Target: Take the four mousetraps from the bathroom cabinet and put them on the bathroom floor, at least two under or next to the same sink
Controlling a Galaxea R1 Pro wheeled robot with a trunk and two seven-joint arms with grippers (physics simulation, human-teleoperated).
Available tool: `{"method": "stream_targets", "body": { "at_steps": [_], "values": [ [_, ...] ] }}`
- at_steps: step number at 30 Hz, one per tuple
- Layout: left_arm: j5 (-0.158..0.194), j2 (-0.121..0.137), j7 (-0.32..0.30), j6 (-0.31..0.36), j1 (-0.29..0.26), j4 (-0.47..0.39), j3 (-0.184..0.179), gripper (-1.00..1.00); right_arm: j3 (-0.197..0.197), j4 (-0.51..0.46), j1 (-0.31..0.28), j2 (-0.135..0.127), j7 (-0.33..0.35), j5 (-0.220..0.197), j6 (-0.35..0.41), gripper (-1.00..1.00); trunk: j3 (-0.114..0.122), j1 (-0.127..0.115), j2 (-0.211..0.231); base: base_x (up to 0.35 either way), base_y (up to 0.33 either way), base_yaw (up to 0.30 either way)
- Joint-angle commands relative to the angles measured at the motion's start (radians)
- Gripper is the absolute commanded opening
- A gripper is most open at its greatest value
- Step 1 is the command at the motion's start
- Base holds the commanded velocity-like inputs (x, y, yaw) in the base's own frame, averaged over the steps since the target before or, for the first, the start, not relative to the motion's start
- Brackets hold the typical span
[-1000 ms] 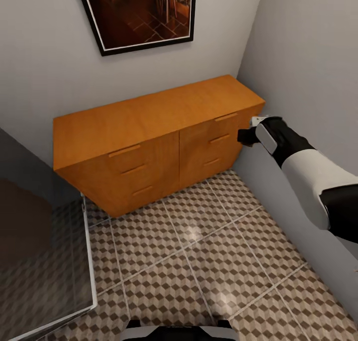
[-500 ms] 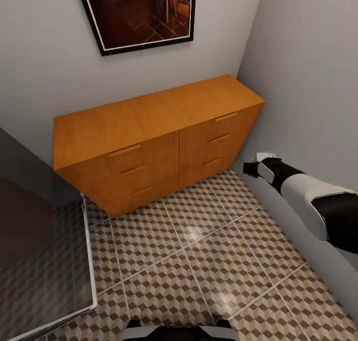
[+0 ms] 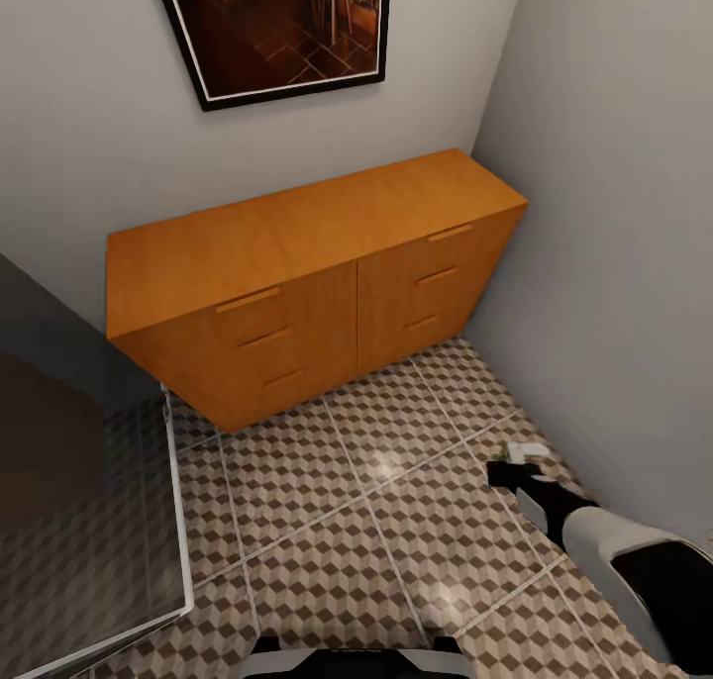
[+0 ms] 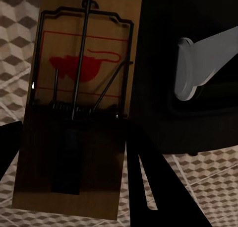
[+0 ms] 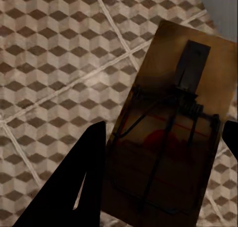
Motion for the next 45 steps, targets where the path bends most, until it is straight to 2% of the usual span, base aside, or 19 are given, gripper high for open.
{"method": "stream_targets", "body": {
  "at_steps": [1,2,5,9,11,12,15,17,19,20,22,26,31,36,40,42,45],
  "values": [
    [0.007,-0.001,-0.006,-0.004,-0.001,0.005,-0.005,-1.00,0.009,0.001,0.040,0.002,0.035,-0.005,-0.033,-1.00,-0.001,0.001,-0.001,0.000,0.000,0.000],
    [0.007,-0.001,-0.005,-0.004,-0.001,0.005,-0.005,-1.00,0.009,0.001,0.058,0.003,0.052,-0.003,-0.046,-1.00,-0.001,0.001,-0.001,0.000,0.000,0.000],
    [0.008,0.000,-0.002,-0.001,-0.001,0.005,-0.002,-1.00,0.010,0.001,0.159,0.014,0.125,0.002,-0.118,-1.00,-0.001,0.001,-0.001,0.000,0.000,0.000],
    [0.008,0.000,0.019,0.005,-0.002,0.001,0.000,-1.00,0.010,0.001,0.248,0.031,0.147,0.005,-0.205,-1.00,-0.001,0.001,-0.001,0.000,0.000,0.000],
    [0.008,0.002,0.088,0.007,-0.002,-0.009,0.002,-1.00,0.010,0.001,0.295,0.042,0.152,0.005,-0.261,-1.00,-0.001,0.001,-0.001,0.000,0.000,0.000],
    [0.008,0.004,0.167,0.008,-0.003,-0.027,0.003,-1.00,0.010,0.001,0.327,0.052,0.154,0.006,-0.291,-1.00,-0.001,0.001,-0.001,0.000,0.000,0.000],
    [0.008,0.024,0.323,0.011,-0.007,-0.116,0.003,-1.00,0.010,0.001,0.383,0.074,0.155,0.006,-0.330,-1.00,-0.001,0.001,-0.001,0.000,0.000,0.000],
    [0.007,0.042,0.389,0.033,-0.010,-0.193,0.004,-1.00,0.010,0.002,0.409,0.092,0.156,0.006,-0.359,-1.00,-0.001,0.001,-0.001,0.000,0.000,0.000],
    [0.007,0.065,0.420,0.079,-0.014,-0.266,0.004,-1.00,0.010,0.002,0.433,0.108,0.156,0.010,-0.385,-1.00,-0.001,0.001,-0.001,0.000,0.000,0.000],
    [0.007,0.072,0.425,0.094,-0.015,-0.284,0.004,-1.00,0.010,0.002,0.439,0.111,0.156,0.011,-0.390,-1.00,-0.001,0.001,-0.001,0.000,0.000,0.000],
    [0.007,0.105,0.436,0.153,-0.017,-0.359,0.005,-1.00,0.010,0.002,0.459,0.117,0.156,0.017,-0.401,-1.00,-0.001,0.001,-0.001,0.000,0.000,0.000],
    [0.006,0.158,0.442,0.223,-0.019,-0.459,0.008,-1.00,0.010,0.003,0.492,0.124,0.159,0.020,-0.406,-1.00,-0.001,0.001,-0.001,0.000,0.000,0.000],
    [0.005,0.177,0.443,0.233,-0.019,-0.487,0.008,-1.00,0.010,0.003,0.506,0.139,0.159,0.021,-0.406,-1.00,-0.001,0.001,-0.001,0.000,0.000,0.000],
    [-0.001,0.183,0.442,0.147,-0.019,-0.468,0.004,-1.00,0.010,0.004,0.512,0.141,0.156,0.021,-0.405,-1.00,-0.001,0.001,-0.001,0.000,0.000,0.000],
    [-0.006,0.188,0.438,0.034,-0.019,-0.404,0.002,-1.00,0.009,0.004,0.514,0.142,0.153,0.021,-0.405,-1.00,-0.001,0.001,-0.001,0.000,0.000,0.000],
    [-0.008,0.188,0.436,0.002,-0.019,-0.378,0.002,-1.00,0.009,0.004,0.514,0.141,0.153,0.021,-0.405,-1.00,-0.001,0.001,-0.001,0.000,0.000,0.000],
    [-0.024,0.172,0.420,-0.014,-0.019,-0.347,-0.001,-1.00,0.009,0.004,0.514,0.141,0.152,0.021,-0.405,-1.00,0.002,0.001,-0.001,0.000,0.000,0.000]
  ]
}}
